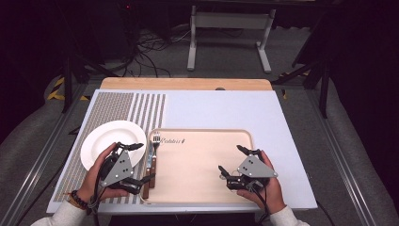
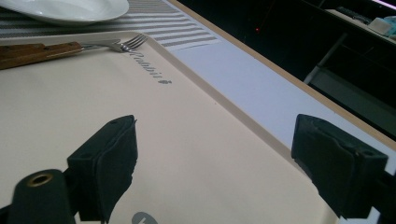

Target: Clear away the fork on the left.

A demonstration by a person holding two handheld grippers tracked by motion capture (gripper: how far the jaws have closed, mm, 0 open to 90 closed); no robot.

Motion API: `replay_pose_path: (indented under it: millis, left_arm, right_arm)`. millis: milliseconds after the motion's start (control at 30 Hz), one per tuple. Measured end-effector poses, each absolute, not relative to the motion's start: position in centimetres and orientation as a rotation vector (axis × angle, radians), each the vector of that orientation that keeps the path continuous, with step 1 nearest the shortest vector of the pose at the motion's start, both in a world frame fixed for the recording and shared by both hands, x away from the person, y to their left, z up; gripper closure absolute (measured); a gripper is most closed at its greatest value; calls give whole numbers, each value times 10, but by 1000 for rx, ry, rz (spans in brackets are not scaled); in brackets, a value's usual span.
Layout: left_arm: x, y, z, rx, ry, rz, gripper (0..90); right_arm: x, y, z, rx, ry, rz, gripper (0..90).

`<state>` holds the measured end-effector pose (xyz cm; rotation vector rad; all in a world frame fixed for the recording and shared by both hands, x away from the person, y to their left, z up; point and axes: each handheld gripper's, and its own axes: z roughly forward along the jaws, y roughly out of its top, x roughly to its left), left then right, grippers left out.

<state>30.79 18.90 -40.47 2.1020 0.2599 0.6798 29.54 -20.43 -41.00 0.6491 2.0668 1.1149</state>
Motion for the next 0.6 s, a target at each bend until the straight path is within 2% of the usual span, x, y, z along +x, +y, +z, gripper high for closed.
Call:
replay_pose_path:
  millis: [600]
  left_arm:
    - [301, 200, -407, 2088, 280, 706, 75]
  right_arm:
    - [295, -204, -410, 648, 2069, 1115, 155]
